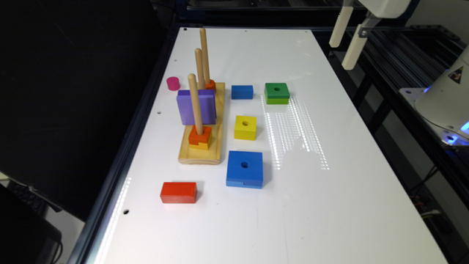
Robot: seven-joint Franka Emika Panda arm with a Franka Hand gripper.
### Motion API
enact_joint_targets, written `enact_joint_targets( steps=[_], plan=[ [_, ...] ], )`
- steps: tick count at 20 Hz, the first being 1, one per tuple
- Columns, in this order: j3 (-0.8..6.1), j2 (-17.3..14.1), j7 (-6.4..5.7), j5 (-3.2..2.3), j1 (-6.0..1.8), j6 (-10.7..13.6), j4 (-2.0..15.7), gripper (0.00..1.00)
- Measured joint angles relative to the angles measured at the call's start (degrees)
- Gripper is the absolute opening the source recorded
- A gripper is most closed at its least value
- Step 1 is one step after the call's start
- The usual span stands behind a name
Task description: Pick up yellow block.
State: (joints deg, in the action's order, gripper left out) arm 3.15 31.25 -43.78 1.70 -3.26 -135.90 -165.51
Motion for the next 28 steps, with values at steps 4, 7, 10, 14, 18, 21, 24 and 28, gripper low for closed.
enact_joint_targets(
  steps=[4, 7, 10, 14, 18, 21, 24, 28],
  plan=[
    [0.87, -0.9, 0.35, 0.67, -1.02, -0.4, 0.45, 1.00],
    [1.54, -1.3, 1.02, 1.09, -1.75, -0.6, 0.81, 1.00],
    [2.02, -2.2, 1.33, 1.40, -2.63, -0.8, 1.62, 1.00],
    [2.66, -3.5, 1.59, 1.65, -3.36, -1.1, 2.62, 1.00],
    [3.39, -6.3, 2.65, 1.87, -5.05, -1.6, 4.71, 1.00],
    [4.19, -7.5, 3.11, 2.08, -5.69, -1.9, 5.62, 1.00],
    [4.97, -8.7, 3.22, 2.47, -6.53, -2.1, 6.74, 1.00],
    [6.39, -11.2, 3.43, 2.48, -7.74, -2.3, 9.17, 1.00]
  ],
)
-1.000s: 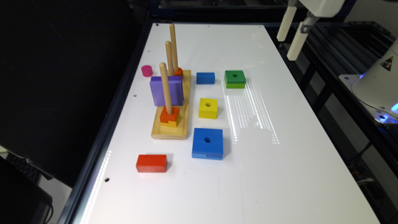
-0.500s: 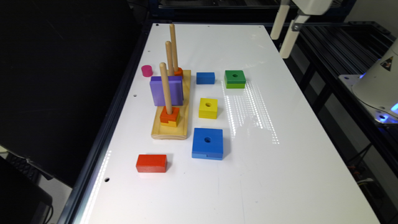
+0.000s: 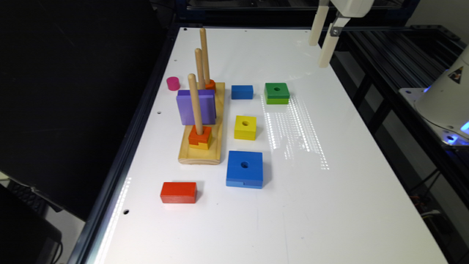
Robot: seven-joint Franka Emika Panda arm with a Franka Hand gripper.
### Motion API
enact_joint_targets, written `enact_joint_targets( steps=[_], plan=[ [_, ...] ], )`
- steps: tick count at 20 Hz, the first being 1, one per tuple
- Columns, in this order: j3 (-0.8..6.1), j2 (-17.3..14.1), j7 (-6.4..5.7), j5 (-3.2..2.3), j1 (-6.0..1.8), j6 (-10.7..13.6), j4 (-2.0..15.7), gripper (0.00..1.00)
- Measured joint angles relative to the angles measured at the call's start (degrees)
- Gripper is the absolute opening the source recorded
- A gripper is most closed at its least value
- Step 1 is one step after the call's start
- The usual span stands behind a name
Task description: Pick up yellow block.
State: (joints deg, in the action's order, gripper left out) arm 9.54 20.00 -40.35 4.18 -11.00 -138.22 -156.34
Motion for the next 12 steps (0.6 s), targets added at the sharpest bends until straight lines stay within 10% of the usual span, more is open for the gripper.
enact_joint_targets(
  steps=[12],
  plan=[
    [3.20, -3.6, -0.18, 0.55, -2.93, -0.2, 3.35, 1.00]
  ],
)
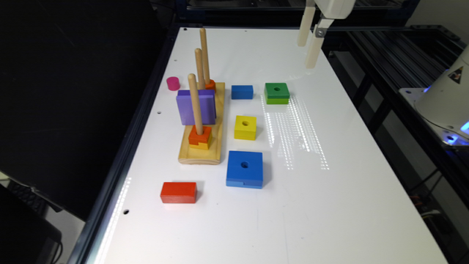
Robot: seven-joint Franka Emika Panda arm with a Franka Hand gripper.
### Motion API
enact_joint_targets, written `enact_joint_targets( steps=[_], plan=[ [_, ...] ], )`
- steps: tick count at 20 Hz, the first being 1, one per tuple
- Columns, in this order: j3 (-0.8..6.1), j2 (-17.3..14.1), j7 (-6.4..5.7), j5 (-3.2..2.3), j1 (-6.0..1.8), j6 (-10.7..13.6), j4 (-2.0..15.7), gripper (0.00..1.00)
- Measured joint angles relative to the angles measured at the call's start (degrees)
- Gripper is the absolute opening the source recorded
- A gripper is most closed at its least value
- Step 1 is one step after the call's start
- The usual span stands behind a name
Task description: Pick up yellow block.
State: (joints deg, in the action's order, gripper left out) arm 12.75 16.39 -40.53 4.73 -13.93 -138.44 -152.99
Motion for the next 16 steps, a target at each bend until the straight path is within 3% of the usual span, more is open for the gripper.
enact_joint_targets(
  steps=[3, 8, 10, 12, 14, 16],
  plan=[
    [1.07, -1.1, -0.49, 0.34, -0.69, 0.0, 1.16, 1.00],
    [2.64, -3.2, -0.71, 0.33, -2.15, -0.1, 3.33, 1.00],
    [3.39, -4.6, -1.03, 0.21, -2.93, -0.1, 4.68, 1.00],
    [4.03, -5.7, -1.04, -0.26, -3.56, -0.2, 5.77, 1.00],
    [4.72, -7.3, -1.02, -0.78, -4.72, -0.2, 7.38, 1.00],
    [5.20, -8.5, -1.18, -0.93, -5.39, -0.2, 8.57, 1.00]
  ],
)
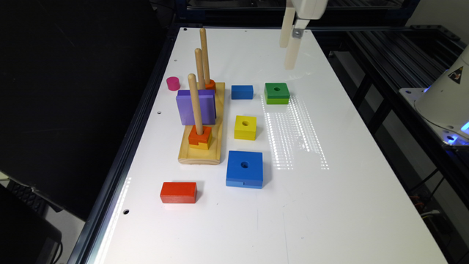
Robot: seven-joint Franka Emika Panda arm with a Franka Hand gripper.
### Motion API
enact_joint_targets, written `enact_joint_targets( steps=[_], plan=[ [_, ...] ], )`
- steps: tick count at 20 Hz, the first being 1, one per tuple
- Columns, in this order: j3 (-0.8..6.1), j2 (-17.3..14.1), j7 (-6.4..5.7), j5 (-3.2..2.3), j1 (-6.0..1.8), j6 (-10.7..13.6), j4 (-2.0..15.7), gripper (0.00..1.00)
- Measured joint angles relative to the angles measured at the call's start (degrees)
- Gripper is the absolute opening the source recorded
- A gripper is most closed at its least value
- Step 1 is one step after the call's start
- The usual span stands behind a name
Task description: Pick up yellow block.
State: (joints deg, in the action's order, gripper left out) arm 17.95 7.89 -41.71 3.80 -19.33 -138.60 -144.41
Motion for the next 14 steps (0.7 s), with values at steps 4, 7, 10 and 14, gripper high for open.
enact_joint_targets(
  steps=[4, 7, 10, 14],
  plan=[
    [1.04, -2.0, -0.34, -0.61, -1.15, 0.0, 1.93, 1.00],
    [1.76, -2.8, -0.52, -0.96, -1.63, 0.0, 2.85, 1.00],
    [3.07, -4.2, -1.46, -1.38, -2.07, 0.1, 4.69, 1.00],
    [4.55, -6.9, -3.51, -2.50, -2.47, 0.1, 7.50, 1.00]
  ],
)
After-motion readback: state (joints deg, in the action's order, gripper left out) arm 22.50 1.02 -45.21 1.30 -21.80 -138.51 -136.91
